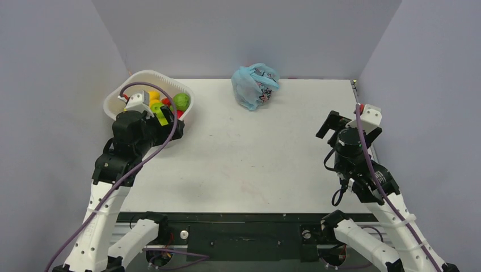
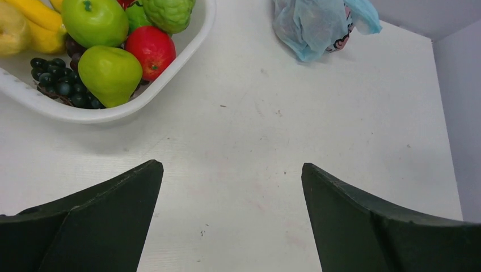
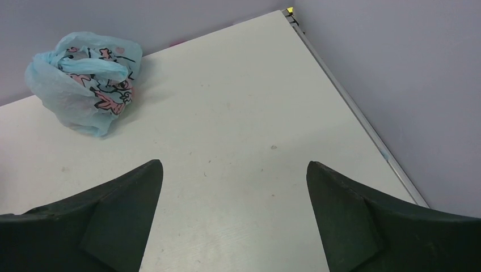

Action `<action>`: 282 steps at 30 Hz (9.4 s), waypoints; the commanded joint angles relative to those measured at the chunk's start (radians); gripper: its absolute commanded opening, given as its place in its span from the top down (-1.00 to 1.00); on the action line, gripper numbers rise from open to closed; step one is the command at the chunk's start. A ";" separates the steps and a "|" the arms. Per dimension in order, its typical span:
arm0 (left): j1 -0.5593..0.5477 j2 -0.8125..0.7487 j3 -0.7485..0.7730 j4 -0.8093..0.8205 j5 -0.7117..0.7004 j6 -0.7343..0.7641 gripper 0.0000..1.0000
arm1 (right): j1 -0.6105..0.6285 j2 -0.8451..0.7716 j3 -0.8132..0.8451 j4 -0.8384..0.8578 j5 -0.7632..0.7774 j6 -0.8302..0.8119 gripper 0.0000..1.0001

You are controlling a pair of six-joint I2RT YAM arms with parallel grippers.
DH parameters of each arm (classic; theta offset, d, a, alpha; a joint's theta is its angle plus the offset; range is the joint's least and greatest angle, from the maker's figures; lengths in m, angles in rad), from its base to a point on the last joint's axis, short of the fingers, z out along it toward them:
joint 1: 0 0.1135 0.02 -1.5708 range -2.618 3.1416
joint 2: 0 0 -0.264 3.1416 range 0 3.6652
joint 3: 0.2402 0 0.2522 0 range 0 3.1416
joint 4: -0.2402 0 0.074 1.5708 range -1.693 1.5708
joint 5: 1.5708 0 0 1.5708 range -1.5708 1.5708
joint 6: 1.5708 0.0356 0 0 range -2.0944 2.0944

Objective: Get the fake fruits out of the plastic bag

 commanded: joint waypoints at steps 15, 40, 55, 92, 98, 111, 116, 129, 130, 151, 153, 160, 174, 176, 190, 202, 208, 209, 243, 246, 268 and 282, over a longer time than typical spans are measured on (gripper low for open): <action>0.009 -0.089 -0.064 -0.021 0.049 0.080 0.03 | 0.003 0.499 0.128 0.342 -0.123 0.060 -0.86; 0.011 -0.091 -0.049 -0.063 0.035 0.071 -0.57 | -0.210 1.504 0.997 0.477 -0.718 0.022 -0.84; 0.013 0.006 -0.051 0.059 0.151 0.026 -0.94 | -0.204 1.476 0.849 0.574 -0.984 0.080 1.00; -0.359 0.478 -0.213 0.449 0.186 0.029 -0.89 | 0.494 0.108 -0.546 0.562 -0.523 0.269 -0.01; -0.357 0.574 -0.148 0.468 0.199 0.032 -0.76 | 0.312 0.079 -0.461 0.437 -0.557 0.221 -0.15; -0.360 0.508 -0.256 0.580 0.286 -0.056 1.00 | 0.180 0.392 -0.117 0.353 -0.624 -0.050 -0.12; -0.360 0.474 -0.310 0.593 0.303 -0.099 1.00 | 0.240 0.421 -0.153 0.529 -0.673 -0.183 -0.11; -0.360 0.440 -0.327 0.629 0.339 -0.132 1.00 | 0.281 0.620 -0.106 0.602 -0.739 -0.296 -0.04; -0.360 0.438 -0.325 0.624 0.337 -0.130 1.00 | 0.289 0.623 -0.106 0.603 -0.729 -0.299 -0.03; -0.350 0.205 -0.453 0.374 -0.126 -0.244 1.00 | 0.090 0.370 -0.374 0.720 -0.211 0.238 1.00; -0.338 0.146 -0.492 0.380 -0.120 -0.237 1.00 | 0.021 0.324 -0.441 0.780 -0.346 0.296 1.00; -0.308 0.024 -0.576 0.517 0.228 -0.196 1.00 | -0.001 0.326 -0.472 0.866 -0.779 0.137 1.00; -0.307 0.217 -0.117 0.272 0.371 0.043 -0.31 | 0.001 0.285 -0.407 0.694 -0.913 0.046 1.00; -0.307 0.280 -0.050 0.257 0.361 0.077 -0.46 | 0.001 0.271 -0.406 0.679 -0.910 0.043 1.00; -0.327 0.684 0.111 0.225 0.442 0.273 -0.43 | 0.010 0.192 -0.383 0.528 -0.861 -0.025 1.00; -0.327 0.699 0.037 0.290 0.552 0.295 0.35 | 0.081 0.186 -0.253 0.350 -0.697 -0.011 0.83; -0.327 0.689 0.035 0.303 0.614 0.278 1.00 | 0.109 0.111 -0.200 0.289 -0.572 0.110 0.32; -0.327 0.679 0.032 0.305 0.609 0.277 1.00 | 0.111 0.102 -0.200 0.288 -0.576 0.153 0.27; -0.388 0.437 -0.073 0.386 0.359 0.299 1.00 | 0.346 0.408 -0.294 0.623 -0.401 0.622 0.13; -0.388 0.413 -0.089 0.402 0.348 0.299 1.00 | 0.362 0.441 -0.298 0.634 -0.371 0.601 0.12; -0.380 0.213 -0.190 0.452 -0.249 0.251 1.00 | -0.138 0.507 -0.172 0.784 -0.964 0.482 1.00; -0.342 0.250 -0.186 0.493 0.043 0.274 1.00 | -0.220 0.346 -0.257 0.489 -0.988 0.287 0.96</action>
